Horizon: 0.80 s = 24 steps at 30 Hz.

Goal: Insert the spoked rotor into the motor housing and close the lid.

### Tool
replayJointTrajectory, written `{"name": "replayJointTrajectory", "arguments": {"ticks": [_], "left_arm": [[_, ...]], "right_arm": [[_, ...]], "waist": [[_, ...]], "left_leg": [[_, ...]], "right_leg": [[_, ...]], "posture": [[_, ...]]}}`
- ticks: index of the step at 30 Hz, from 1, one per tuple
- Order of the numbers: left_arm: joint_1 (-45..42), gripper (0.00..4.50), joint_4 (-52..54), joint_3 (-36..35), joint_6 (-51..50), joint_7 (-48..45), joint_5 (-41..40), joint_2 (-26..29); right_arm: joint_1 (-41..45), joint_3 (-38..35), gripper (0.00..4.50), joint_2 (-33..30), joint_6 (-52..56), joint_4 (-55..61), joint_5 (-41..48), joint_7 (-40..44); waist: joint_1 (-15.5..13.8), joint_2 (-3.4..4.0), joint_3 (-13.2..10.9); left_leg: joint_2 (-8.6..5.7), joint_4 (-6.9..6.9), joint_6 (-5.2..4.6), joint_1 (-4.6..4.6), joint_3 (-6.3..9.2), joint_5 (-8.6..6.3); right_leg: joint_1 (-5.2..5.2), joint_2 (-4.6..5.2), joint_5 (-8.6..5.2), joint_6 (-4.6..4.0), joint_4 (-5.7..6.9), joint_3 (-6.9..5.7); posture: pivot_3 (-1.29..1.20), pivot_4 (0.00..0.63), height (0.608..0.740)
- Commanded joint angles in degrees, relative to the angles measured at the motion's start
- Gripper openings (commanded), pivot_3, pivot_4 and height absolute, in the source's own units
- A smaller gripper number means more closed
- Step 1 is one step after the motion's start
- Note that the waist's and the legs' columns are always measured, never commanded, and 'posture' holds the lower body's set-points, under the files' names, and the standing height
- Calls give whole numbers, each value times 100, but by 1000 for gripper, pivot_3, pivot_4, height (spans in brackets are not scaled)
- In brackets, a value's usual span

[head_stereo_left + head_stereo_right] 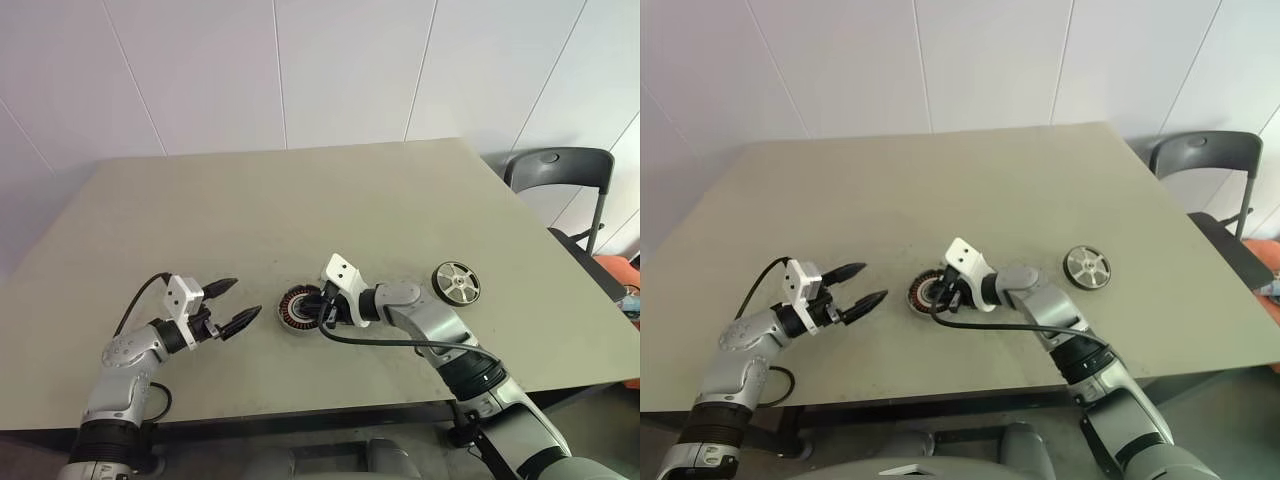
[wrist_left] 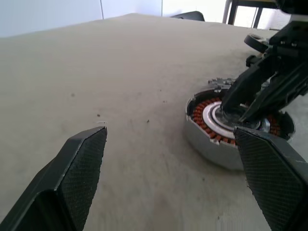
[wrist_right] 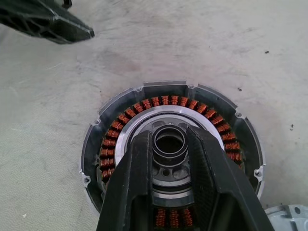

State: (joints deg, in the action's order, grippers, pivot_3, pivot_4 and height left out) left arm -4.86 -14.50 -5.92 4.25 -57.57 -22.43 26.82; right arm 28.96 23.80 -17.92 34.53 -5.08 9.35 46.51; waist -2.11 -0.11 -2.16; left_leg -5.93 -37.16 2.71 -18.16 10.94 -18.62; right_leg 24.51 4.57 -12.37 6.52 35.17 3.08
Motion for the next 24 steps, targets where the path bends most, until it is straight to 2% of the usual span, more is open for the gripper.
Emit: {"name": "replayJointTrajectory", "arguments": {"ticks": [1,8,10,11,15,24], "left_arm": [[-259,4500,-338,-134,352,-171,15,55],[-784,4500,-1157,-171,604,-394,52,117],[-864,4500,-1303,-189,661,-444,61,133],[-868,4500,-1333,-199,688,-465,57,139],[-777,4500,-1299,-221,765,-515,32,148],[-195,4500,411,-65,28,44,-29,64]], "right_arm": [[119,-190,677,22,-127,16,-5,-10],[131,-211,677,54,-138,-42,-17,-6],[128,-218,1419,58,-135,-47,-4,11],[127,-228,1625,67,-130,-51,11,16],[131,-358,2920,167,-57,-25,197,83],[194,-446,2920,290,-195,-207,86,-102]], "waist": [[-1,0,0],[3,-1,1],[15,-1,1],[19,-1,1],[20,-1,1],[3,0,0]], "left_leg": [[0,0,0,0,0,0],[-1,-1,0,0,1,0],[-1,0,0,0,1,0],[-1,1,0,0,1,0],[-1,1,0,-1,2,0],[0,0,0,-2,2,0]], "right_leg": [[0,0,0,0,0,0],[-1,0,1,0,0,-1],[0,0,1,0,0,-1],[0,0,1,0,0,-1],[2,0,1,0,0,-1],[3,0,1,-1,2,0]], "posture": [[0,0,740],[0,0,740],[0,0,740],[0,0,740],[0,0,740],[0,0,740]]}}
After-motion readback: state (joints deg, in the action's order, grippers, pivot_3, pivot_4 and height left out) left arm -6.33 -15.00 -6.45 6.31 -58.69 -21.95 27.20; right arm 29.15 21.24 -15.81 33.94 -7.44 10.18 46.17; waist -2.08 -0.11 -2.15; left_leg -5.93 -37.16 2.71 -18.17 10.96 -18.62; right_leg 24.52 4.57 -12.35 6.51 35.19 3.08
